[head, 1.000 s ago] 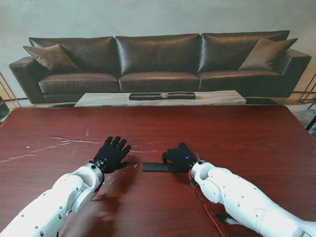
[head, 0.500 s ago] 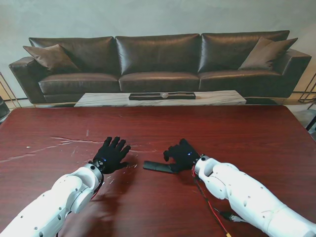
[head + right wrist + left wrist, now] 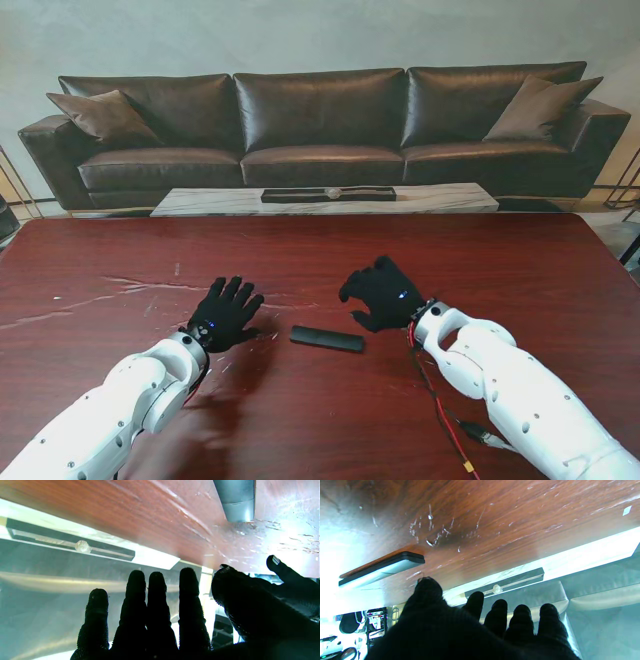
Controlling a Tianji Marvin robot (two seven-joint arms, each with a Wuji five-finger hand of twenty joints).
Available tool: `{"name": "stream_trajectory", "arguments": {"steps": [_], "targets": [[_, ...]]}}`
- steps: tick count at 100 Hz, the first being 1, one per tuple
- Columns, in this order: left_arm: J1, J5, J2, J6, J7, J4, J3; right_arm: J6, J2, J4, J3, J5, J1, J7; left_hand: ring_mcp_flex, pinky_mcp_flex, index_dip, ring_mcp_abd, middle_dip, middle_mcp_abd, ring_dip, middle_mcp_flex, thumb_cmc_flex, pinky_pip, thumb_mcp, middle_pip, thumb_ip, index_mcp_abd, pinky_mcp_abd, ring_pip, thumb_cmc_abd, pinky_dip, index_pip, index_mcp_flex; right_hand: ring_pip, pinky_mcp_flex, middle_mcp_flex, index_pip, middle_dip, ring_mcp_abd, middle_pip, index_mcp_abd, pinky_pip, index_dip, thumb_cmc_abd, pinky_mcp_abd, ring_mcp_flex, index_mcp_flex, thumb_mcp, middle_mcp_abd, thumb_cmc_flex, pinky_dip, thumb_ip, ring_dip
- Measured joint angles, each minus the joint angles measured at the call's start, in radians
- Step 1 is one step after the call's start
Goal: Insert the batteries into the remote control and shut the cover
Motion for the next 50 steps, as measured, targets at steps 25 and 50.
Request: {"name": "stream_trajectory", "arguments": {"steps": [25,50], "targets": [[0.024,0.020,0.000,-0.010,0.002,-0.024,-0.031,-0.032,0.027,-0.119,0.185,-0.114,-0.172,-0.034,-0.009,0.000,0.000,0.001,0.000,0.000,0.000,0.000,0.000,0.000,0.000,0.000,0.000,0.000,0.001,0.000,0.000,0.000,0.000,0.000,-0.072,-0.040,-0.074,-0.092,-0.016,-0.009,-0.049,0.014,-0.072,-0.002,0.041,-0.060,-0.076,-0.060,-0.073,0.001,-0.022,-0.047,0.003,-0.051],[0.040,0.027,0.001,-0.016,-0.010,-0.041,-0.044,-0.022,0.043,-0.165,0.283,-0.146,-0.289,-0.056,-0.009,0.000,0.000,0.001,0.000,0.000,0.000,0.000,0.000,0.000,0.000,0.000,0.000,0.000,0.002,0.000,0.000,0.000,0.000,0.000,-0.168,-0.075,-0.148,-0.163,-0.049,-0.033,-0.116,0.037,-0.163,-0.037,0.074,-0.131,-0.149,-0.124,-0.168,-0.012,-0.043,-0.104,0.012,-0.123]]}}
